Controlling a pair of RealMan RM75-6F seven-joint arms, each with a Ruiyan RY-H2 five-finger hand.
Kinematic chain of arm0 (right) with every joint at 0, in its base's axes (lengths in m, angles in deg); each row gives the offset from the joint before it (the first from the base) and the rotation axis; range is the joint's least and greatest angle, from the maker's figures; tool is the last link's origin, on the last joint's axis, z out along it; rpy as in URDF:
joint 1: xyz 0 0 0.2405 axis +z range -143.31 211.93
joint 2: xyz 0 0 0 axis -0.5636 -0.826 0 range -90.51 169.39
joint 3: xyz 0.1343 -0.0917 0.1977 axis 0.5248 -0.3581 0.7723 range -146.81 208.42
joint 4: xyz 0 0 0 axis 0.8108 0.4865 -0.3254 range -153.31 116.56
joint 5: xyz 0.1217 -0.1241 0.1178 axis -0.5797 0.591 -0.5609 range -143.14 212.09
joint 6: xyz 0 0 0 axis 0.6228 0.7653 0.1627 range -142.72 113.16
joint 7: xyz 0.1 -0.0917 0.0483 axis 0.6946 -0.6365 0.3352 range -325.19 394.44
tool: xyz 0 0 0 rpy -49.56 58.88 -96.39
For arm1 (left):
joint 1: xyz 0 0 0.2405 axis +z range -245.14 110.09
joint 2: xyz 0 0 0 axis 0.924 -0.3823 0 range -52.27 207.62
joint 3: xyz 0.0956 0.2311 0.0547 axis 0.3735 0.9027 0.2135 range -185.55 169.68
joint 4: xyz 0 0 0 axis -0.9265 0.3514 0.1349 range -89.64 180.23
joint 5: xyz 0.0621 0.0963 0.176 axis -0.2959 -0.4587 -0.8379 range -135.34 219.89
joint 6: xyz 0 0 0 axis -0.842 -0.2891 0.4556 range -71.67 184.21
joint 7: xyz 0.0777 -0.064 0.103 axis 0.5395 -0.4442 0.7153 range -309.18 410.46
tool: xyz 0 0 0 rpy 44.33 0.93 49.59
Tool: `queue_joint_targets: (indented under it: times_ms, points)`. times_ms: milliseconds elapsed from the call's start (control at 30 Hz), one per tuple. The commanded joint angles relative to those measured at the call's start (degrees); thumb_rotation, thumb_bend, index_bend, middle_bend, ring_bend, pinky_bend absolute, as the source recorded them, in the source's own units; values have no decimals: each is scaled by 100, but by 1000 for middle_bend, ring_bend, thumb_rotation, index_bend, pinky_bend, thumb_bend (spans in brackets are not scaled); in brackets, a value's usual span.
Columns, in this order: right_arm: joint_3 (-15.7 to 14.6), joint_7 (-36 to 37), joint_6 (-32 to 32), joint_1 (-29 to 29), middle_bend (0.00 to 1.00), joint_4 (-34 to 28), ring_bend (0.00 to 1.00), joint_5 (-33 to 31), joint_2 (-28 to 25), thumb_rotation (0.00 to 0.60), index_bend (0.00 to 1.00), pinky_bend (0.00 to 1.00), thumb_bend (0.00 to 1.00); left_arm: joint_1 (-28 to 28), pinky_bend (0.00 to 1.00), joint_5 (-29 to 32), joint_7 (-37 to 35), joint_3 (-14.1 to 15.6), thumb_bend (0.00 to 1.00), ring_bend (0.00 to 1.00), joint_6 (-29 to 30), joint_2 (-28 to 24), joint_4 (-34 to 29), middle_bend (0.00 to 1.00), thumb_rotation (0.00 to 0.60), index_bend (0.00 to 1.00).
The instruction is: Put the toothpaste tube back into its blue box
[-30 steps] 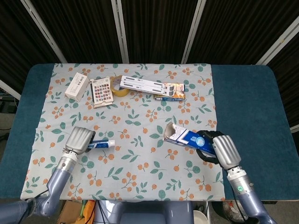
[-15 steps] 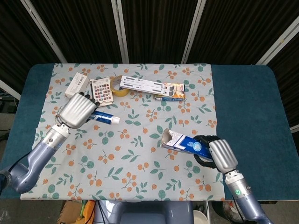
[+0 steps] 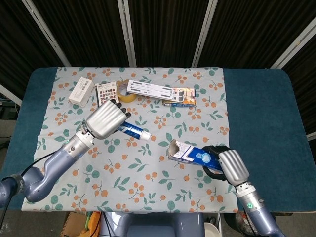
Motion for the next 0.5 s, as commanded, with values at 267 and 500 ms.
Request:
queue_joint_targets:
  times_ms: [267,500]
  points:
    - [37,115,2,-7,480,-102,423,-14,-71,600,365,399,346,-340,650,303,527,-67,402,624,22,480,-36,714,600,704]
    - [27,142,-18,-16,480,-139,422,-15,-91,600,366,399,346,-637,650,756,1056,-167,403,624,68,852,-85,714,600,705]
